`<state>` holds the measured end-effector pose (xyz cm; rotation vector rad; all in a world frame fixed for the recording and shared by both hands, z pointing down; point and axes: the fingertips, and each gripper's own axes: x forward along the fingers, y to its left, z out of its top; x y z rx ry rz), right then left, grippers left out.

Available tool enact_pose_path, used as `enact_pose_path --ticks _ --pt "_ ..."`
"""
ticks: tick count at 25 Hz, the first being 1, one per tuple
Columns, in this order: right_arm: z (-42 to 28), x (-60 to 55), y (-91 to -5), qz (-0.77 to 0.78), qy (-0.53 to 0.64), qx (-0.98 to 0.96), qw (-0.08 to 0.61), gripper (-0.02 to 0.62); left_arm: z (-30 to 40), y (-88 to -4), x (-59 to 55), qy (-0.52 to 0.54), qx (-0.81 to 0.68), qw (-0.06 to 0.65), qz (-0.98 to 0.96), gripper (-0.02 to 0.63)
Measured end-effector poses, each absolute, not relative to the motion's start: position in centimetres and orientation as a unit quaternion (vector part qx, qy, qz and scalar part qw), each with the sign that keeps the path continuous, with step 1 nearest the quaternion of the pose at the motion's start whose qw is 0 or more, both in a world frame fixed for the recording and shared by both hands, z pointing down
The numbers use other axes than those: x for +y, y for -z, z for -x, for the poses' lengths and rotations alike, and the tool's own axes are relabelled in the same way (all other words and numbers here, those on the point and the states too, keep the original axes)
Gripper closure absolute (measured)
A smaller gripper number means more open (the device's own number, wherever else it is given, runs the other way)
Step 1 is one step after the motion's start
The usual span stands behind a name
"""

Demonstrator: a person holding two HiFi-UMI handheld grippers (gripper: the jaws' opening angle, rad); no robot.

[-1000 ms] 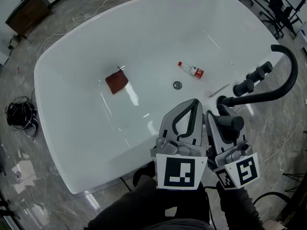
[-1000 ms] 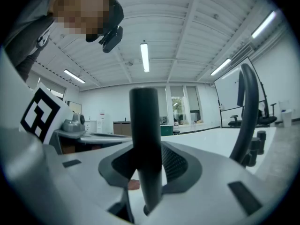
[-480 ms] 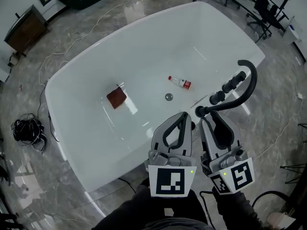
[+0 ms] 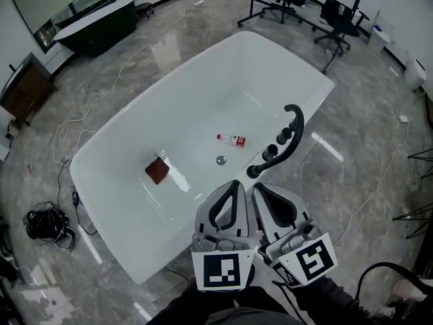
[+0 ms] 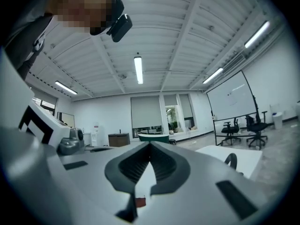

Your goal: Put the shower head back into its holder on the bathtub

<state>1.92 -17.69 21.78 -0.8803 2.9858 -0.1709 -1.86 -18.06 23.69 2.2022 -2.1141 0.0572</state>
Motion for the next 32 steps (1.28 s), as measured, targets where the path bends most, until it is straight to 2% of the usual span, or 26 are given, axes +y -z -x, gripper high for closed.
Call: enact_pose_path --ticks 16,32 --pt "-2.9 -16.4 -16.4 0.273 0.036 0.961 0.035 0.593 0.2 -19.3 -16.7 -0.014 -0.693 0.022 -0.72 0.603" --pt "-3.5 -15.5 -15.4 0.273 0.031 0.96 0.046 0.593 0.1 -18.5 -15.7 -0.024 -0.693 0.014 -0.72 0.603"
